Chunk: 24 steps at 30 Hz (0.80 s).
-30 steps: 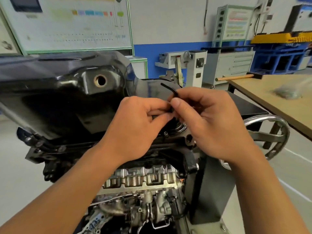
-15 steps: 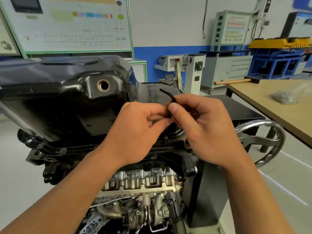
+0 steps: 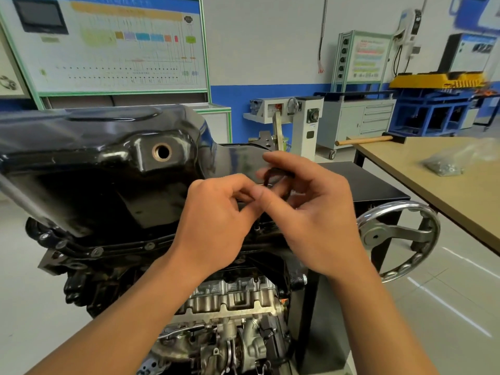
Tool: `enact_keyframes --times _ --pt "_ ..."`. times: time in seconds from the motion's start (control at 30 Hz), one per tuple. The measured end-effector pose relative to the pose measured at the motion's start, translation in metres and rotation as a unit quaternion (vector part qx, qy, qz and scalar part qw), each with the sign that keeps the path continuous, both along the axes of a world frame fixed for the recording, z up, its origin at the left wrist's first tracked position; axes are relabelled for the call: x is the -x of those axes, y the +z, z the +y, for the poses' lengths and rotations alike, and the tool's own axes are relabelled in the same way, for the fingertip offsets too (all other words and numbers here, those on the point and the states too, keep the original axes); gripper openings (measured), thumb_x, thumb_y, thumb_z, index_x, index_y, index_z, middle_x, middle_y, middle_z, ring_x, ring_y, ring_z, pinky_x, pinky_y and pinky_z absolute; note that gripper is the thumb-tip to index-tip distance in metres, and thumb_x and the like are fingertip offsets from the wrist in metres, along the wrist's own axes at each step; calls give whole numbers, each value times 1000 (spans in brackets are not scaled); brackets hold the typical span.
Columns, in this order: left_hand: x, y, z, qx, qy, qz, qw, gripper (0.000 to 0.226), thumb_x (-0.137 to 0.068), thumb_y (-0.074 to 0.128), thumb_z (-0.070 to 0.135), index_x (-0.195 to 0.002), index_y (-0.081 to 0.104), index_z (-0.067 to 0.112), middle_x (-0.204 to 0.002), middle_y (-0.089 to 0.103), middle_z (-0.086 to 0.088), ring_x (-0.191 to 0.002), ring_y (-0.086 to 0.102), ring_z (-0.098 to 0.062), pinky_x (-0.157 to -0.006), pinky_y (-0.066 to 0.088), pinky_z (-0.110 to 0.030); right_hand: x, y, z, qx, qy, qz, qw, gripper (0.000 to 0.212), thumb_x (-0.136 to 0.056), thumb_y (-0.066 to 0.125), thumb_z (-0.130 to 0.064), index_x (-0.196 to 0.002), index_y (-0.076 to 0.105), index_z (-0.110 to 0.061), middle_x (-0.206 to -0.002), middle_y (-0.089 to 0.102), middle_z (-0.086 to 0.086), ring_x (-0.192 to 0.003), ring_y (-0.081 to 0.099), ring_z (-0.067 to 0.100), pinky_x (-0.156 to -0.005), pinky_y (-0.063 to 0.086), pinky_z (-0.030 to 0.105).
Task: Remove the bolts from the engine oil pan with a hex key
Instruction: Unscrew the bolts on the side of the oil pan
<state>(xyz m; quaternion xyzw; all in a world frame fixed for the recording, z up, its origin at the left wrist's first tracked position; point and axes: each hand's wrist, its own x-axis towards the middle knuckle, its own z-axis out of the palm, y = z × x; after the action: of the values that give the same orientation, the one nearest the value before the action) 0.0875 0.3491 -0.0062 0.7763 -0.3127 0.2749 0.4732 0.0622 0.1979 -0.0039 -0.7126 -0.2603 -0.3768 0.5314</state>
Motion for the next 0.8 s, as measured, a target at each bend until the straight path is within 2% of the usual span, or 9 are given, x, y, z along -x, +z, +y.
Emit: enact_keyframes --times 0.13,0.2,0.3,0.37,0.47,0.57,0.67,0.73,0.8 --pt "1 -3 -6 11 32 -9 999 12 -82 79 18 -76 69 22 -51 59 19 -33 42 -4 -41 33 -10 -7 -12 12 -215 73 68 971 56 -79 81 -1 -127 59 -22 -89 76 6 -74 72 20 -72 60 27" --pt "2 -4 -8 11 38 -9 999 10 -81 79 21 -84 71 26 -65 67 20 -34 45 -8 -42 38 -12 -12 -17 14 -304 101 89 943 49 -78 80 2 -119 63 -18 -83 77 7 -71 72 18 -72 60 27" --pt "6 -2 -7 -33 47 -25 998 19 -83 77 22 -95 71 34 -68 65 22 -39 50 -13 -48 43 -14 -17 -21 13 -254 72 52 963 21 -78 80 -1 -90 74 -17 -76 76 -3 -69 72 10 -67 56 19" --pt "7 0 -3 -62 43 -24 997 14 -87 71 24 -81 67 36 -64 57 13 -47 49 -12 -52 39 -13 -17 -21 12 -195 57 23 979 19 -79 80 -6 -84 75 -24 -80 74 -8 -76 70 7 -70 53 18" --pt "6 2 2 -94 32 -19 995 33 -93 61 30 -62 50 24 -65 46 5 -60 47 -16 -55 37 -20 -19 -18 6 -111 60 7 992 16 -83 75 -11 -89 77 -26 -90 62 -10 -87 60 11 -77 47 25" --pt "6 4 5 -94 21 -23 995 34 -94 62 26 -62 55 18 -58 44 1 -58 45 -18 -55 34 -16 -20 -18 3 -61 76 11 995 17 -91 66 -12 -102 74 -21 -88 58 -2 -87 56 9 -80 46 26" --pt "3 1 4 -58 44 -41 996 32 -89 69 22 -60 58 12 -52 43 1 -52 42 -16 -52 31 -15 -18 -18 6 -51 60 3 997 12 -89 70 -15 -100 74 -19 -82 61 3 -79 56 13 -71 44 22" --pt "1 -1 1 -39 64 -51 996 32 -85 71 23 -57 56 19 -50 43 4 -50 40 -13 -51 29 -14 -17 -18 8 -77 39 -2 996 12 -82 79 -15 -91 75 -21 -79 64 4 -73 58 23 -64 46 28" --pt "1 -2 -2 -17 73 -43 996 37 -84 76 25 -55 52 26 -47 40 5 -46 37 -10 -50 27 -10 -18 -18 7 -103 22 -14 994 12 -78 83 -11 -84 75 -18 -74 66 2 -67 59 22 -63 47 27"
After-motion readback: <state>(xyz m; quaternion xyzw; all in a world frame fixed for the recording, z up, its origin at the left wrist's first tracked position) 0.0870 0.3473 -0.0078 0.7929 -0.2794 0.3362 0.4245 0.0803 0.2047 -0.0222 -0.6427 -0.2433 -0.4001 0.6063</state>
